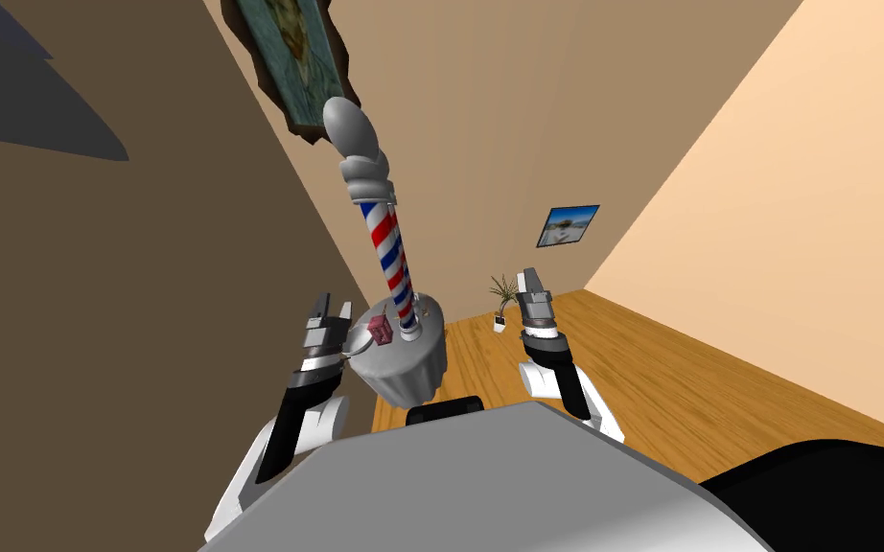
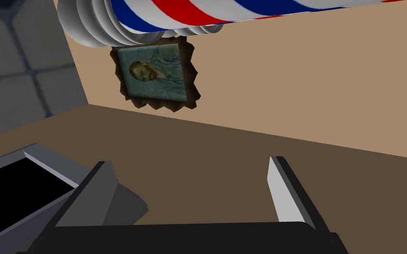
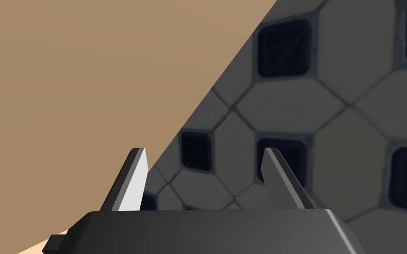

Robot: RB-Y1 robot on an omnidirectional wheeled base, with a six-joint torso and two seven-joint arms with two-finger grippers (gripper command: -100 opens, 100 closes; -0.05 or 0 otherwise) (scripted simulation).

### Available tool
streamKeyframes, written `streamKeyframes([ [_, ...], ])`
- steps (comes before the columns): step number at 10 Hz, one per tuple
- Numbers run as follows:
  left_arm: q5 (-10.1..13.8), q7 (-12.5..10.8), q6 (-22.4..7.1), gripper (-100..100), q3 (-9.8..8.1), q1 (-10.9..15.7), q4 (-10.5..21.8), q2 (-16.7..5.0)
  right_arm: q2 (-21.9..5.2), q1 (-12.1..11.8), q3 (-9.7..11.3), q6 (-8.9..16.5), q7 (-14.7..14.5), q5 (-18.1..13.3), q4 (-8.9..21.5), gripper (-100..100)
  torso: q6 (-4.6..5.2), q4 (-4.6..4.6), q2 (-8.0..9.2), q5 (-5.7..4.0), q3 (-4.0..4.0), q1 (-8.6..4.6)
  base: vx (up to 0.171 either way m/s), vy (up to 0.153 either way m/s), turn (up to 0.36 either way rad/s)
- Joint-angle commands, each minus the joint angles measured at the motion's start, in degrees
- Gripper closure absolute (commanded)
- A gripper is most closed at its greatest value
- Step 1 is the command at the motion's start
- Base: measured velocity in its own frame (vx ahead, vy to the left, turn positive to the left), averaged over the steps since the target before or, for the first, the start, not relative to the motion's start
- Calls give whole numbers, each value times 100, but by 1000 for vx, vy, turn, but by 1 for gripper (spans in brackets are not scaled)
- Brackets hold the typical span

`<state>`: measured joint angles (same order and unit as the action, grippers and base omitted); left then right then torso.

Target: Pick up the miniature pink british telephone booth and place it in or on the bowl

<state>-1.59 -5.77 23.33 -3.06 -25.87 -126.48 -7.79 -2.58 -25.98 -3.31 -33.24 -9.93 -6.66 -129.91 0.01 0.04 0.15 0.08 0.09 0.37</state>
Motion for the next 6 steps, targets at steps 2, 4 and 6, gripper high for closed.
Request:
streamKeyframes([
  [2, 10, 204, -129, -100, -190, 224, 395, -55, 0, 0, 0, 0, 0, 0, 0, 0, 0, 0, 3, 0, 1, 1, -57, 89, -177],
  [4, 16, 367, -184, -100, -330, 378, 734, -56, 0, 0, 0, 0, 0, 0, 0, 0, 0, 1, 4, 0, 2, -1, -71, 93, -208],
  [6, 11, 535, -240, -100, -461, 534, 1086, -46, 0, 0, 0, 0, 0, 0, 0, 0, -1, 3, 13, 2, 8, 5, -90, 99, -165],
])
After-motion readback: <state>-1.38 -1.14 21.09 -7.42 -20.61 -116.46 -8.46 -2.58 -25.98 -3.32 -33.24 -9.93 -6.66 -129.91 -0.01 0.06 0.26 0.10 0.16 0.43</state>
